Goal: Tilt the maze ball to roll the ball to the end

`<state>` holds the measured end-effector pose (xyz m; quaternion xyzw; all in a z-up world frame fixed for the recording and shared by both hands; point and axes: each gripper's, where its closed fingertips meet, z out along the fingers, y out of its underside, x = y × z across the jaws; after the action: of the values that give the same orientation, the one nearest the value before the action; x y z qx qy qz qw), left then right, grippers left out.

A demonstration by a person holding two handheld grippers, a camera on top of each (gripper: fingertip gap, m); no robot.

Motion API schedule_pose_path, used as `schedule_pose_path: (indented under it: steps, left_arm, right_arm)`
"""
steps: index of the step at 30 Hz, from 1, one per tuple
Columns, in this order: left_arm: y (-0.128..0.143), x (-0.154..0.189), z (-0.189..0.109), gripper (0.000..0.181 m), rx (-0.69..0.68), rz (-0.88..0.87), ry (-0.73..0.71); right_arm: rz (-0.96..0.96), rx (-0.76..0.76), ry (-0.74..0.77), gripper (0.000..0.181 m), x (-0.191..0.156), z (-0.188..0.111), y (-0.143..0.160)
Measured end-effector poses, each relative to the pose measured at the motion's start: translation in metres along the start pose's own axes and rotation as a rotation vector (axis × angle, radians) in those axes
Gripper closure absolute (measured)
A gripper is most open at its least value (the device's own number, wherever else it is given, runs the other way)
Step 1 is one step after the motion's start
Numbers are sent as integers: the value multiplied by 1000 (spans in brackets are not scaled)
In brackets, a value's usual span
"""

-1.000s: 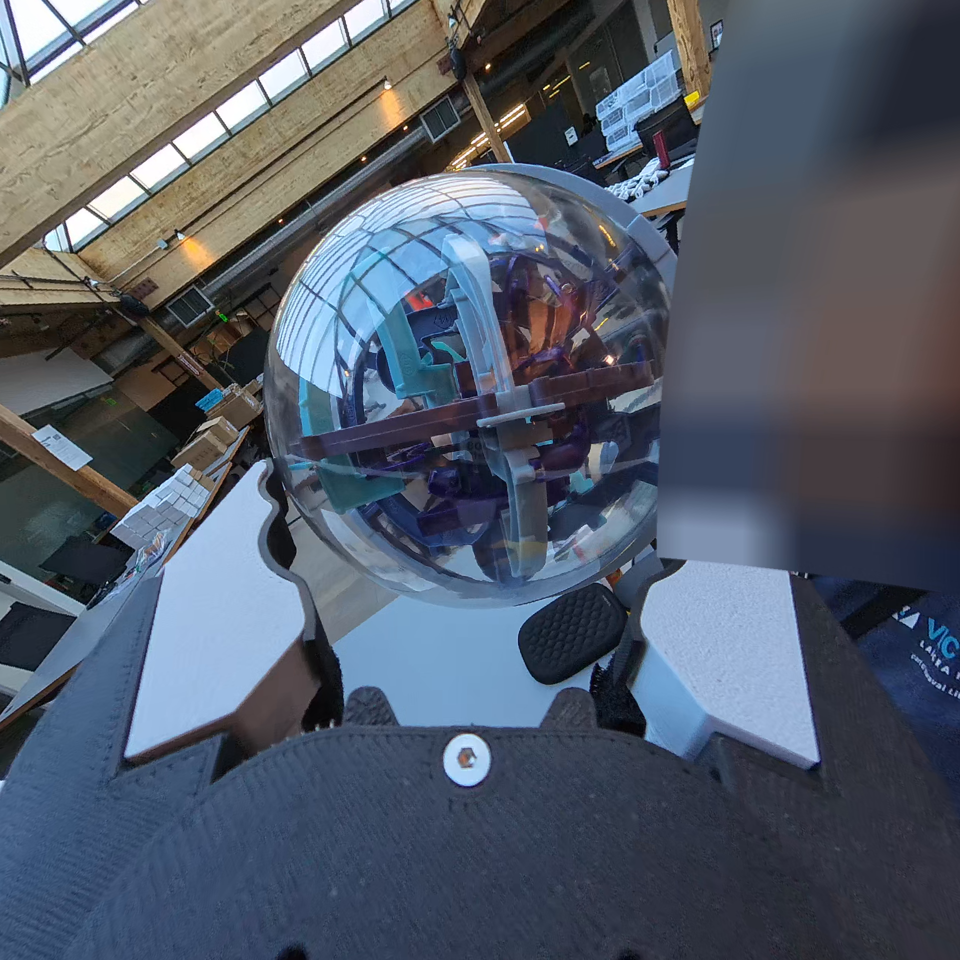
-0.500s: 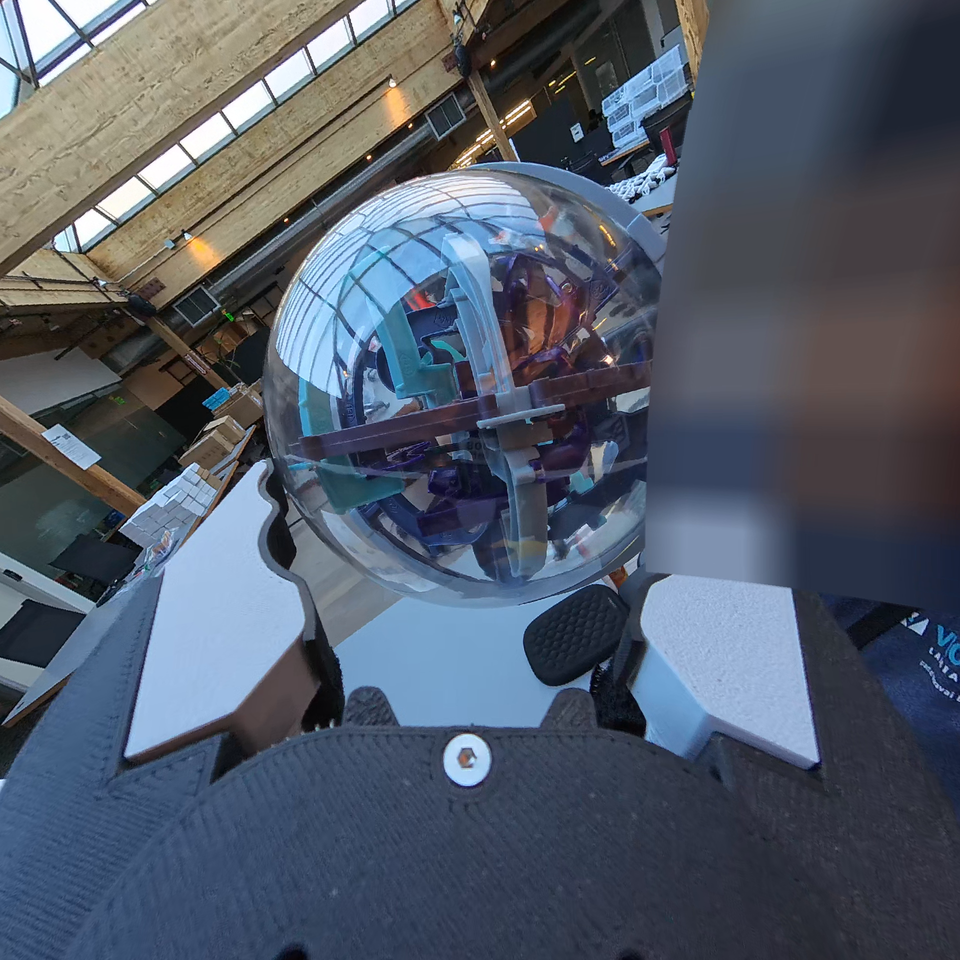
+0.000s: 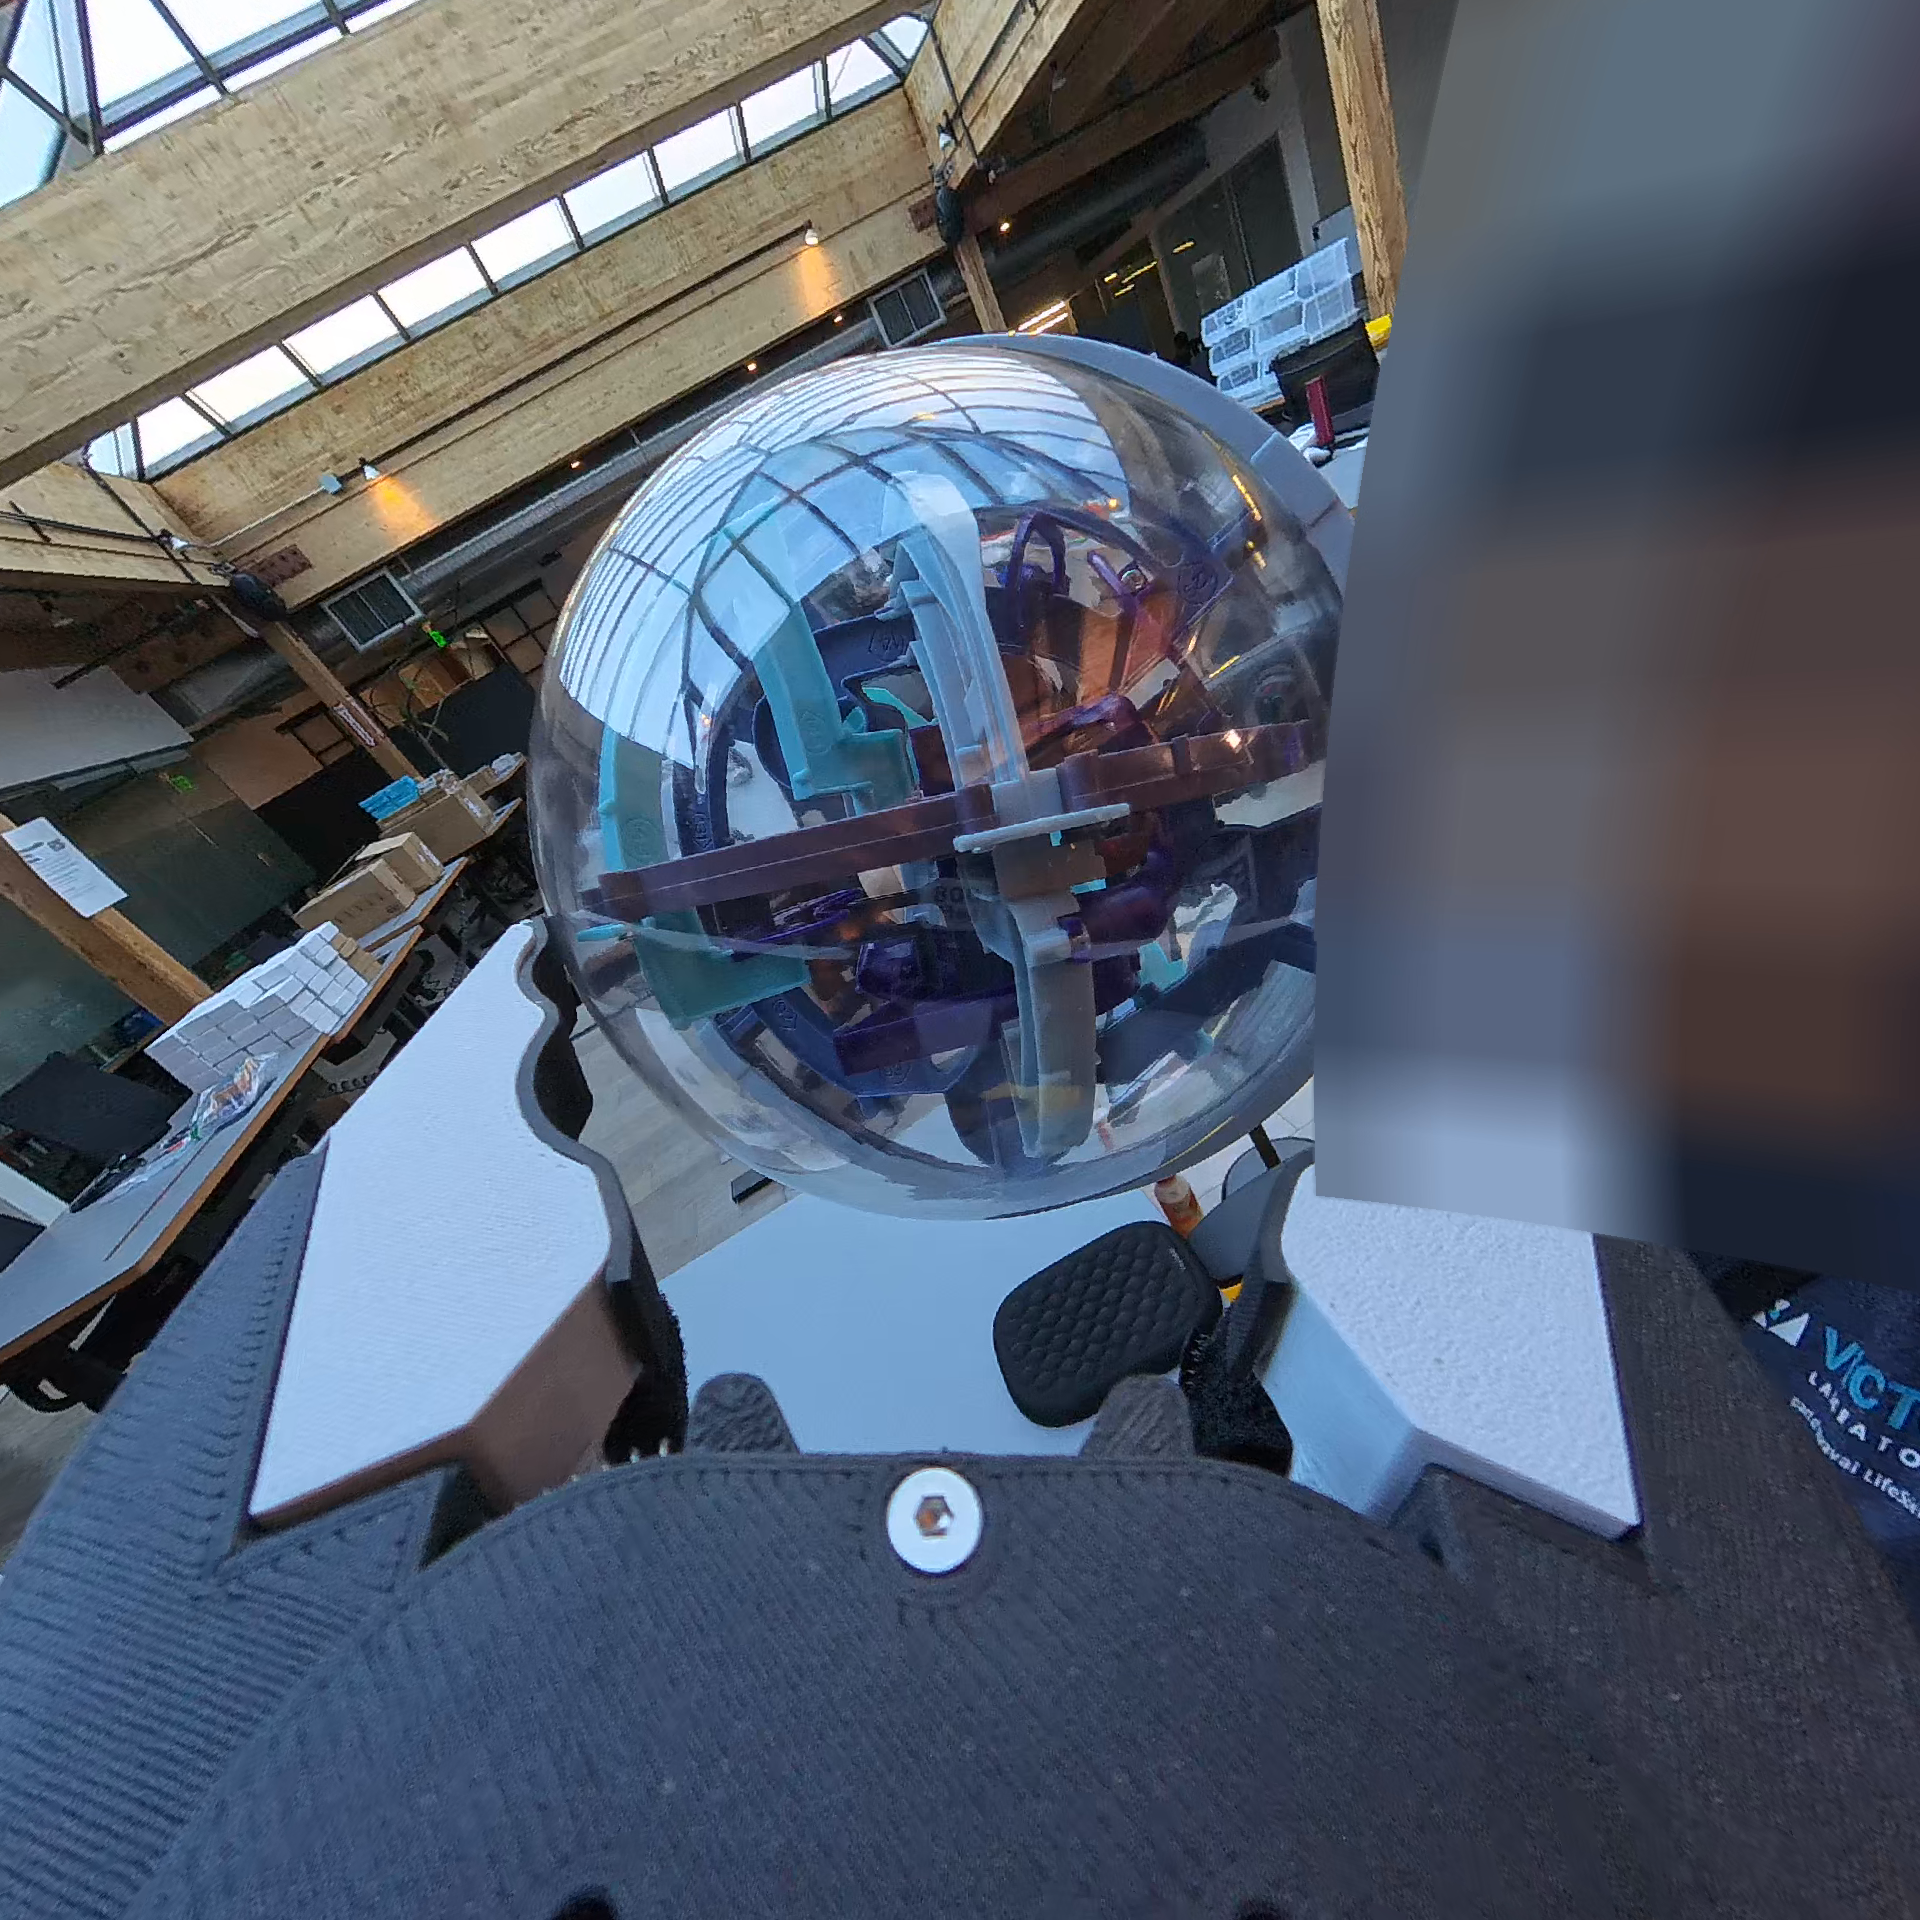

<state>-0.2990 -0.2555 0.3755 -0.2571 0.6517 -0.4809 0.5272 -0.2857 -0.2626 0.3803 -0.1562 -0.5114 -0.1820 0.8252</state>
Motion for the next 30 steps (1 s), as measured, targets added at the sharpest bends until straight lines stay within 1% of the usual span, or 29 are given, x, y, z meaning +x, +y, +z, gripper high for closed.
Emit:
schedule_pose_path:
  steps: [30]
  left_arm:
    - [13,-1,-8,38,26,-48,-11]
  right_arm:
    - [30,-15,-52,24,-12,2,6]
